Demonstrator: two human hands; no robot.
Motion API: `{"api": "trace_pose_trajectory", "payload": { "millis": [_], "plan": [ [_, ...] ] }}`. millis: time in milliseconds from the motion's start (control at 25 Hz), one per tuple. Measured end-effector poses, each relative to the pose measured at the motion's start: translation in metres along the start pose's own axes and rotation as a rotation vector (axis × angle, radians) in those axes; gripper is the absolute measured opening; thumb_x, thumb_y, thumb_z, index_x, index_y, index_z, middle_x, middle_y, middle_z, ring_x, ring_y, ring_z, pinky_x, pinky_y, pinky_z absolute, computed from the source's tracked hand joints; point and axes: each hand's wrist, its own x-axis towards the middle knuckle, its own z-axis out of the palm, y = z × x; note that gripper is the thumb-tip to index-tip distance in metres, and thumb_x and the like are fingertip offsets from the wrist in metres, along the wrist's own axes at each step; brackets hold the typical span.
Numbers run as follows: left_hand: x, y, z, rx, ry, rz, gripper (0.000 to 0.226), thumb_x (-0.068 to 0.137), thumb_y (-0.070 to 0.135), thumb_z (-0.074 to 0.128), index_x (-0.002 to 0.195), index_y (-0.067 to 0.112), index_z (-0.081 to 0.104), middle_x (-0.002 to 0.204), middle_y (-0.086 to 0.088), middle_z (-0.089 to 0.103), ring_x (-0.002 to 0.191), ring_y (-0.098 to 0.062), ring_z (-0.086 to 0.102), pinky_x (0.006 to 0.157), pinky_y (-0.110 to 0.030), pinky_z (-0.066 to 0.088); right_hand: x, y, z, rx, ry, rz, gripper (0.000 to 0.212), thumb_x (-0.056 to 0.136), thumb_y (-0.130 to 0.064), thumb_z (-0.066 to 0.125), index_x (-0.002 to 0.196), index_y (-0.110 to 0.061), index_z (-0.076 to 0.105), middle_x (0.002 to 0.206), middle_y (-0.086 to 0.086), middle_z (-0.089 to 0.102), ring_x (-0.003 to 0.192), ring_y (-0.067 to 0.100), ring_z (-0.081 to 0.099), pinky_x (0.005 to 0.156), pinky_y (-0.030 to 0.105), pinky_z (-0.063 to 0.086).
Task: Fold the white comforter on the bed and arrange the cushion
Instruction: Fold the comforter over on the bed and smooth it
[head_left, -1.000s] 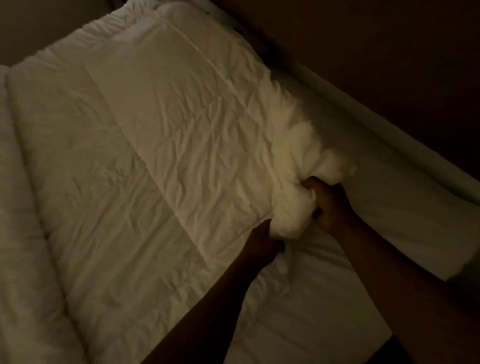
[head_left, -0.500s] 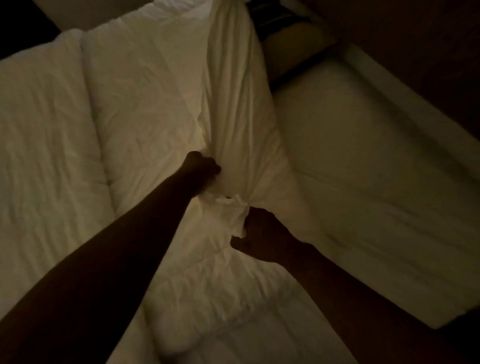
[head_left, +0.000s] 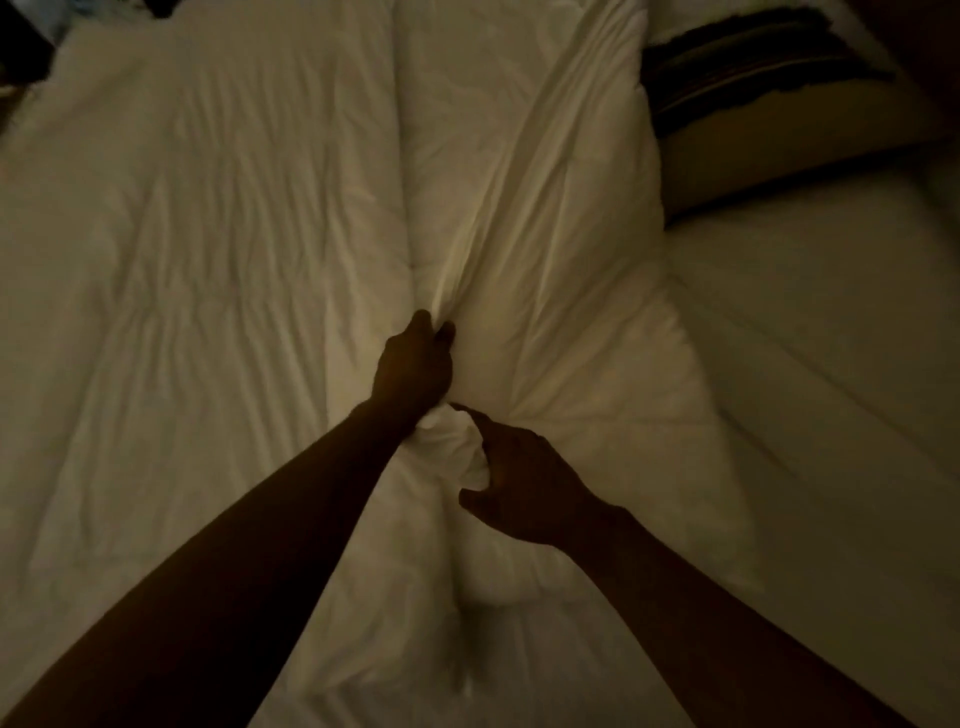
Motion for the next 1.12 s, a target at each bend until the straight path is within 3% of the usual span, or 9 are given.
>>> {"api": "trace_pose_trajectory", "payload": {
  "millis": [160, 400, 480, 600, 640, 760, 840, 960, 1120],
  "plan": [
    [-0.016, -0.101, -0.095, -0.007, 0.018, -0.089, 0.047, 0.106, 0.037, 0.036, 0.140, 0.006, 0.042, 0.139, -0.017, 0.052, 0.123, -0.033, 0.051, 0.091, -0.034, 0.039, 0.033, -0.084, 0.079, 0.018, -0.105, -0.036, 0.078, 0.076, -0.029, 0.069, 0.147, -0.026, 0.038, 0.115, 0.000, 0.068, 0.103, 0.017, 0.066, 0.092, 0.031, 0.054],
    [-0.028, -0.257, -0.213, -0.134, 0.124, -0.166, 0.045, 0.102, 0.040, 0.045, 0.138, 0.014, 0.049, 0.135, -0.015, 0.057, 0.117, -0.036, 0.058, 0.094, -0.040, 0.047, 0.084, -0.199, 0.199, 0.037, -0.309, -0.090, 0.078, 0.072, -0.034, 0.067, 0.144, -0.021, 0.041, 0.112, 0.005, 0.069, 0.099, 0.021, 0.066, 0.081, 0.026, 0.049],
    [-0.031, -0.307, -0.250, -0.201, 0.142, -0.198, 0.039, 0.101, 0.039, 0.050, 0.127, 0.010, 0.057, 0.114, -0.022, 0.066, 0.102, -0.041, 0.063, 0.082, -0.042, 0.050, 0.099, -0.234, 0.234, 0.079, -0.365, -0.088, 0.065, 0.072, -0.030, 0.069, 0.133, -0.019, 0.049, 0.107, 0.004, 0.069, 0.093, 0.018, 0.065, 0.076, 0.027, 0.048],
    [-0.045, -0.373, -0.284, -0.240, 0.142, -0.223, 0.029, 0.100, 0.032, 0.053, 0.109, 0.005, 0.062, 0.067, -0.006, 0.060, 0.090, -0.045, 0.066, 0.061, -0.032, 0.041, 0.114, -0.276, 0.281, 0.123, -0.472, -0.069, 0.060, 0.076, -0.024, 0.073, 0.131, -0.020, 0.051, 0.115, 0.001, 0.067, 0.102, 0.017, 0.064, 0.083, 0.028, 0.051],
    [-0.050, -0.389, -0.286, -0.218, 0.139, -0.257, 0.031, 0.101, 0.032, 0.052, 0.113, 0.006, 0.061, 0.072, -0.006, 0.062, 0.098, -0.044, 0.065, 0.063, -0.032, 0.043, 0.115, -0.280, 0.296, 0.105, -0.520, -0.076, 0.068, 0.078, -0.024, 0.073, 0.139, -0.022, 0.045, 0.126, 0.001, 0.063, 0.112, 0.017, 0.061, 0.090, 0.026, 0.049],
    [-0.062, -0.424, -0.268, 0.009, 0.126, -0.344, 0.043, 0.103, 0.029, 0.045, 0.141, 0.008, 0.046, 0.132, -0.019, 0.058, 0.126, -0.038, 0.052, 0.098, -0.037, 0.042, 0.099, -0.258, 0.334, -0.012, -0.650, -0.088, 0.092, 0.085, -0.034, 0.071, 0.156, -0.027, 0.014, 0.152, 0.000, 0.037, 0.137, 0.016, 0.040, 0.110, 0.023, 0.032],
    [-0.064, -0.435, -0.248, 0.104, 0.078, -0.384, 0.042, 0.099, 0.022, 0.045, 0.139, 0.007, 0.042, 0.130, -0.021, 0.057, 0.116, -0.038, 0.057, 0.094, -0.040, 0.045, 0.080, -0.229, 0.344, -0.098, -0.688, -0.082, 0.093, 0.086, -0.050, 0.066, 0.156, -0.032, 0.007, 0.155, -0.001, 0.029, 0.141, 0.016, 0.032, 0.117, 0.031, 0.028],
    [-0.068, -0.439, -0.224, 0.112, 0.150, -0.407, 0.037, 0.099, 0.021, 0.043, 0.131, 0.002, 0.043, 0.115, -0.021, 0.062, 0.104, -0.039, 0.062, 0.084, -0.043, 0.049, 0.056, -0.182, 0.337, -0.172, -0.526, -0.078, 0.075, 0.090, -0.055, 0.053, 0.154, -0.029, 0.024, 0.156, -0.005, 0.027, 0.143, 0.009, 0.025, 0.120, 0.027, 0.024],
    [-0.079, -0.428, -0.201, -0.064, 0.368, -0.479, 0.060, 0.101, 0.056, 0.026, 0.119, 0.003, 0.048, 0.106, -0.019, 0.064, 0.094, -0.039, 0.062, 0.081, -0.045, 0.048, 0.036, -0.130, 0.311, -0.450, -0.062, -0.213, 0.064, 0.078, -0.042, 0.056, 0.135, -0.014, 0.057, 0.143, 0.010, 0.049, 0.137, 0.027, 0.040, 0.107, 0.047, 0.044]
  ]
}}
